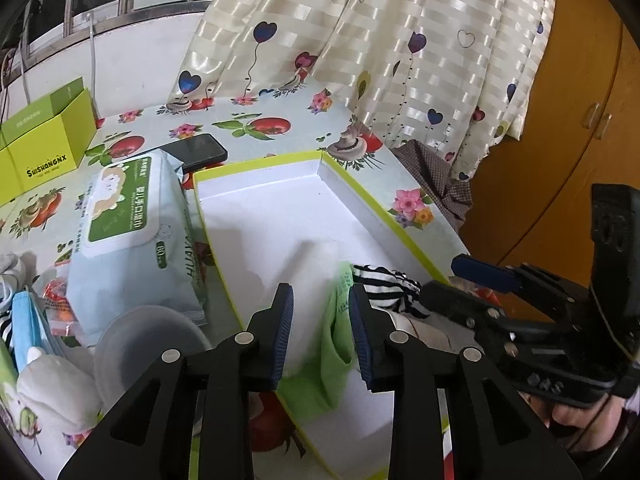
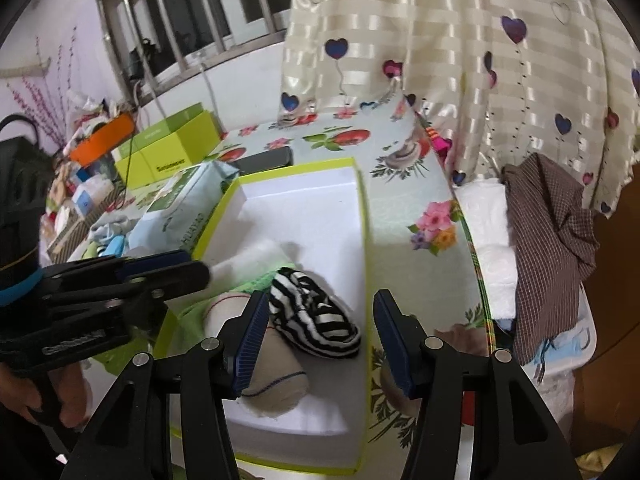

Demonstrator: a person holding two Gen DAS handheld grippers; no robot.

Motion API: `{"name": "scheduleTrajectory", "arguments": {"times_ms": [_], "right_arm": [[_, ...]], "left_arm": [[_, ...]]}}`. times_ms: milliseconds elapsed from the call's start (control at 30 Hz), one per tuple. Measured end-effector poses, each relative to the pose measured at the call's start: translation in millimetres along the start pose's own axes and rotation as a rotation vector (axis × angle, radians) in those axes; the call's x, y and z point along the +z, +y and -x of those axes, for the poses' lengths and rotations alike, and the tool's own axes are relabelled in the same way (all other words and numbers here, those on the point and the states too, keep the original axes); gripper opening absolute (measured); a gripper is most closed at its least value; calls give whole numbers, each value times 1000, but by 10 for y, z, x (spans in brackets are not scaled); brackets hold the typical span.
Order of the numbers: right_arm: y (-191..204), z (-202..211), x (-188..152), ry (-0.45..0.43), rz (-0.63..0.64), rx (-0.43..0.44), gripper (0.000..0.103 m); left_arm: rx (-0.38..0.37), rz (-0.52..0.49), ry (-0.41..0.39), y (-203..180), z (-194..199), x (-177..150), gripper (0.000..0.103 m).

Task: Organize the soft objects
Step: 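Lower both items into the white box and open both grippers, then withdraw both grippers from the box back over the table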

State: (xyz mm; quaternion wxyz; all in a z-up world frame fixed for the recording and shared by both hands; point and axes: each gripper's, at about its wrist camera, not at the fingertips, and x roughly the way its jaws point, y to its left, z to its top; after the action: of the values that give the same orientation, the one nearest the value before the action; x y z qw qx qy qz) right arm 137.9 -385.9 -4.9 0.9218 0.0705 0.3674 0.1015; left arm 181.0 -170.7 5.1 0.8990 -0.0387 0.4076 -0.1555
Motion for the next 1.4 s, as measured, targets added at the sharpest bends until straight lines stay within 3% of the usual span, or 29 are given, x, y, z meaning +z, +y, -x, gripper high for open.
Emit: {"name": "scheduleTrajectory", "arguments": {"times_ms": [100, 233, 367, 567, 667, 733, 800, 867, 1033, 1133, 1400], "right_arm": [[-33, -53, -4, 12, -25, -13, 54], [-46, -133, -10, 42, -35, -35, 34], [-57, -209, -12, 90, -38, -85, 21], [8, -301, 6, 211, -54, -103, 20], [102, -296, 6, 238, -23, -113, 20], [154, -201, -8, 209, 11, -135, 24], [181, -58, -22, 161, 29, -163, 41], [257, 121, -44, 121, 51, -181, 46], [653, 522, -142, 51, 93, -149, 64], [861, 598, -242, 27, 113, -131, 67], [1343, 576, -432, 35, 144, -51, 74]], "left_arm": [[-10, -9, 2, 15, 35, 0, 30], [-44, -11, 4, 32, 64, -8, 30], [-70, -36, 5, 60, 94, -25, 30], [-137, 1, 54, 156, 169, -24, 30], [-128, -1, 26, 197, 302, -67, 30], [-115, -3, -7, 236, 426, -117, 30], [-62, -20, -80, 255, 627, -215, 30], [-43, -4, -109, 293, 780, -280, 30], [-21, 21, -167, 366, 1197, -408, 30], [12, 45, -211, 462, 1366, -528, 30], [97, 120, -220, 767, 1573, -857, 30]]}}
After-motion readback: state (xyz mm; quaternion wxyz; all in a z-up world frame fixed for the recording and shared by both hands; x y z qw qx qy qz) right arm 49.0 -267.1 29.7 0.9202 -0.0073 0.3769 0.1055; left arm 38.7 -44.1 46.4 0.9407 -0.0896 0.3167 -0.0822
